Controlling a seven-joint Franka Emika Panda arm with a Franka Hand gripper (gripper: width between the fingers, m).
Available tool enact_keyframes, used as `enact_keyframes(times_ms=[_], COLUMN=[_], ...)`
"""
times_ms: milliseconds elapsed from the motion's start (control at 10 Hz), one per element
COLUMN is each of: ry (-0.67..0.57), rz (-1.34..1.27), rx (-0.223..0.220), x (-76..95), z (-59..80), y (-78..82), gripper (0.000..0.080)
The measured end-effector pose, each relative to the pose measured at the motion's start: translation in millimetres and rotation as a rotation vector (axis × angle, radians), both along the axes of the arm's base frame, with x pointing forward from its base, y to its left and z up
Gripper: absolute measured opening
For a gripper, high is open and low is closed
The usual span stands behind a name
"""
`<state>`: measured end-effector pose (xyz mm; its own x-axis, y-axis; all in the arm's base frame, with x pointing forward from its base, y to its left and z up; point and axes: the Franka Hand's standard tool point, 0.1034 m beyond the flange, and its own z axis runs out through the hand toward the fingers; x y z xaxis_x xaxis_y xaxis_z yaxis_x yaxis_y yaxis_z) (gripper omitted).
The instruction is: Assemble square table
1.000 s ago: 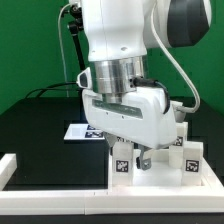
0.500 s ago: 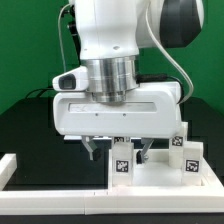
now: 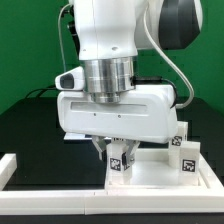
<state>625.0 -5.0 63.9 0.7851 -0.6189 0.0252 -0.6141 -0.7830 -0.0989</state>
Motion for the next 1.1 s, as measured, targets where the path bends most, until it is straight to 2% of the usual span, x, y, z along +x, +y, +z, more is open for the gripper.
enact_keyframes(times_ms=[200,800,1100], ry=[0.008,0.089,0.111], rz=[-0.136,-0.814,-1.207], rx=[0.011,0.065,0.134], x=[0.0,2.5,0.8], z=[0.0,-0.3,-0.6], y=[-0.2,2.9,3.6], gripper=[0.0288,0.0291,0.0291])
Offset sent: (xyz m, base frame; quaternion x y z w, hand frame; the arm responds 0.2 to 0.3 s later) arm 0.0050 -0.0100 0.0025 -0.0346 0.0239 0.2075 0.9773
